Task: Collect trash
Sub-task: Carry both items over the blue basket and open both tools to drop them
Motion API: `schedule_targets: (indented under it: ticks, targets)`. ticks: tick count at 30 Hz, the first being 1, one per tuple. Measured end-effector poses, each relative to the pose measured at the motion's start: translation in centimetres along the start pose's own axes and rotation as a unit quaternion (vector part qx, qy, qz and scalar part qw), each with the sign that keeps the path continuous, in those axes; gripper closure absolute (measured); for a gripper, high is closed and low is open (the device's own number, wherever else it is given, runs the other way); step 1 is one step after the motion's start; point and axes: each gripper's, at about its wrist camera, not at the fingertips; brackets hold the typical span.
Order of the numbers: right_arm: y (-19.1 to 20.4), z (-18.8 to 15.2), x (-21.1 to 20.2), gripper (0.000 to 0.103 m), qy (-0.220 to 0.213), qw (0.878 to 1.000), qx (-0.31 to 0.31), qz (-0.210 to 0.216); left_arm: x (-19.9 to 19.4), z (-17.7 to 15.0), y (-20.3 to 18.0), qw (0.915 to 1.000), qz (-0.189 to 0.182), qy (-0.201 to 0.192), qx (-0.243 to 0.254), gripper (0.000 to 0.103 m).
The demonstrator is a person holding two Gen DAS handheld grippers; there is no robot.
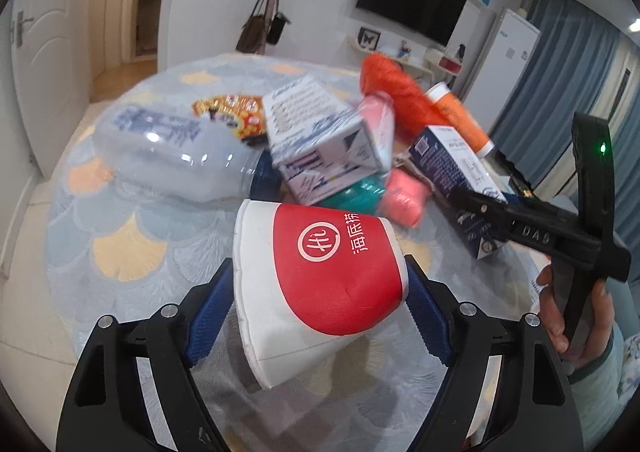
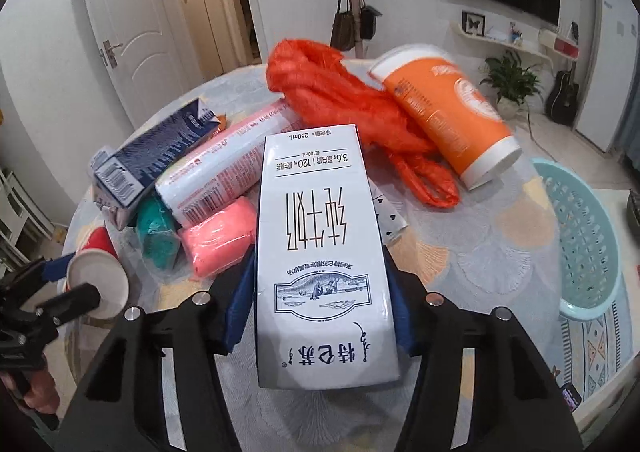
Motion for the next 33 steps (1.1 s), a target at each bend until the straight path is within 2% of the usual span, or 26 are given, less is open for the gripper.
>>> schedule_targets:
  ticks: [10, 16, 19, 26, 33]
  targets:
    - [-2.2, 0.0, -4.8, 0.050, -0.062, 0.997, 0.031, -0.016, -1.2, 2.6, -4.5, 0.9970, -0.042, -0.041, 0.051, 0.025]
    - [-6.6, 0.5, -7.0, 0.050, -0.094, 0.992, 0.073, -0.052, 0.5, 5.4, -8.7, 0.9918, -0.065, -0.052, 0.097, 0.025]
    - [-10.3, 0.7, -7.6, 0.050, -0.100, 0.986, 0.104, -0.078, 2.5, 7.1, -11.5, 0.9882, -0.080, -0.048, 0.121, 0.025]
    - [-19.4, 0.7, -6.6, 0.050, -0.084, 0.968, 0.200, -0.123, 8.6, 10.2, -18.2, 0.9790, -0.129, -0.021, 0.157, 0.025]
    - [-27.0, -0.5, -2.3, 0.050, -0.029, 0.945, 0.287, -0.152, 15.7, 12.5, -23.6, 0.9722, -0.163, 0.022, 0.167, 0.025]
Point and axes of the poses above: each gripper's, at about its wrist camera, not at the fingertips, and x roughly the way its jaws point, y to its left, z to its top, and after that the axes turned 6 degrees about -z, right-handed
